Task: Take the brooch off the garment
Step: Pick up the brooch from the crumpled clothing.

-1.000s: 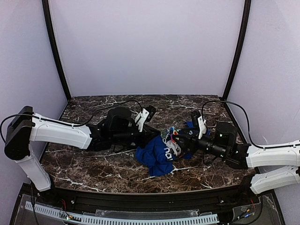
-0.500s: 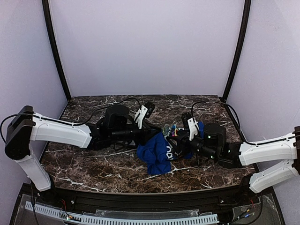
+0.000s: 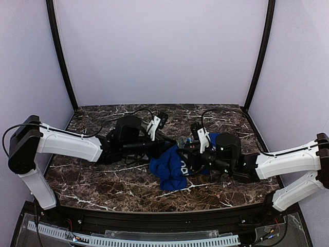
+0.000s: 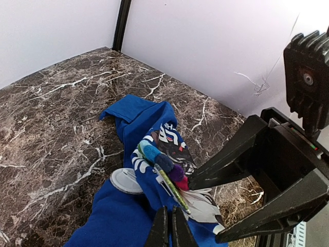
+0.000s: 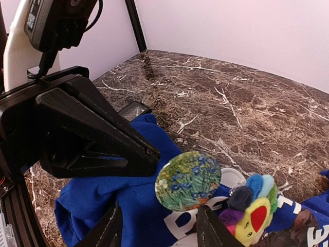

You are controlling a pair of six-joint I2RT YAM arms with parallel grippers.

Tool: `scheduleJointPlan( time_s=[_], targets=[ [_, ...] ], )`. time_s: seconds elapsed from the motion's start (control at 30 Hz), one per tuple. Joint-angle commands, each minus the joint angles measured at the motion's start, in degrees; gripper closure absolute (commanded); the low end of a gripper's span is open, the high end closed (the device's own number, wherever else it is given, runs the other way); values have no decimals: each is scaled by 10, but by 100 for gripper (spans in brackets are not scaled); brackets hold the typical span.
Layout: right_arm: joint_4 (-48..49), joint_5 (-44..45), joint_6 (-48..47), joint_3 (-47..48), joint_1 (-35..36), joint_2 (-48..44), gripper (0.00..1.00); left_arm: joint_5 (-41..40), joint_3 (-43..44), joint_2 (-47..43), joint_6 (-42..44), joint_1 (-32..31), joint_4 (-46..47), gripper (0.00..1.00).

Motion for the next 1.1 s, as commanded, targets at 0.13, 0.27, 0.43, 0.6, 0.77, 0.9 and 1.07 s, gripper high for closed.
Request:
scheduleJointPlan(
  time_s=[0.13,0.27,0.43,0.6,0.77,0.9,1.07],
  targets=[
    [-7,96,-10,61,41,63,55,9,-23,-7,-12,1,42,99],
    [-34,185,-14,88,59,96,61,3,-29,-11,-10,1,40,99],
    [-46,256,-13,106,71,117,69,2,-31,-15,-8,0,39,99],
    [-41,273,-8,101,72,110,75,-5,-34,-18,-6,1,37,99],
    [-33,276,-13,100,72,106,79,-4,-35,-20,-5,1,35,99],
    [-29,271,-19,102,72,109,82,4,-36,-21,-4,0,35,99],
    [-19,257,-28,95,72,109,91,7,-37,-23,-2,1,37,99]
  ],
)
